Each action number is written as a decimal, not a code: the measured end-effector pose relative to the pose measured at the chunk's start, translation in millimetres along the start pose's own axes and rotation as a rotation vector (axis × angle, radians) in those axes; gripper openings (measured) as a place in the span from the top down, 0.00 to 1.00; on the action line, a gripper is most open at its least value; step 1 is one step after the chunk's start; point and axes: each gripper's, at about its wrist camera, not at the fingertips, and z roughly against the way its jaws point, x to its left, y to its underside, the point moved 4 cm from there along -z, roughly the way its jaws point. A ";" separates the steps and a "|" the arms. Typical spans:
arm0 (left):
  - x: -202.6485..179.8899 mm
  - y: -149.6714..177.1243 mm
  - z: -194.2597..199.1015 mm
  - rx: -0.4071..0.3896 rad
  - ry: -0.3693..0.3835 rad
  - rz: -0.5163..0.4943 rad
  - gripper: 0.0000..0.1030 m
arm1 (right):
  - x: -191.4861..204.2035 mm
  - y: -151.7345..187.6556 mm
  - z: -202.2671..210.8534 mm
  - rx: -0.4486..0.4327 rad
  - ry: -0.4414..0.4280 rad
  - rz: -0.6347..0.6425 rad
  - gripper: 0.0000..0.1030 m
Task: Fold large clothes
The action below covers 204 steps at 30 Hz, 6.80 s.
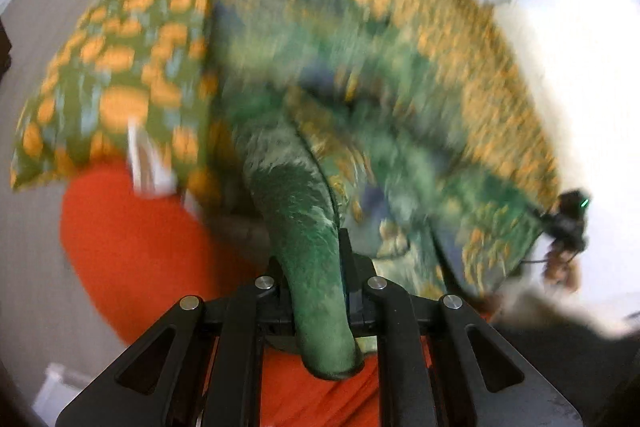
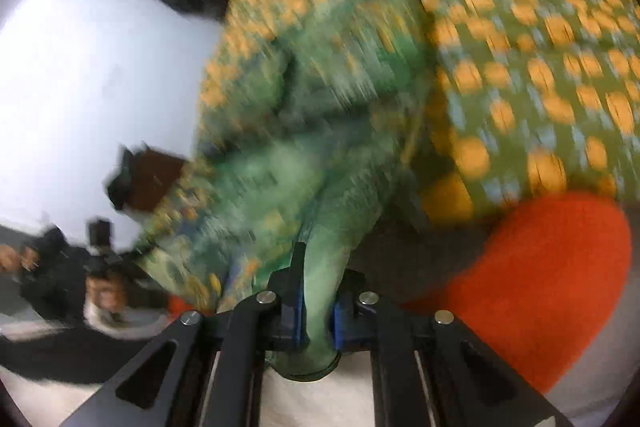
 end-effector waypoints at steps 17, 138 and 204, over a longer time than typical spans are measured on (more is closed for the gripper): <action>37.3 -215.5 -148.7 -0.108 -0.060 0.121 0.53 | -81.4 -219.3 -155.3 -0.247 0.087 -0.054 0.88; -107.3 -270.4 -326.6 -0.104 -0.451 -0.350 0.00 | -45.3 -106.6 -176.7 -0.366 0.340 0.418 0.49; -61.9 -48.9 -288.7 -0.203 -0.498 -0.384 0.00 | -58.1 -70.5 -139.5 -0.338 0.721 0.180 0.28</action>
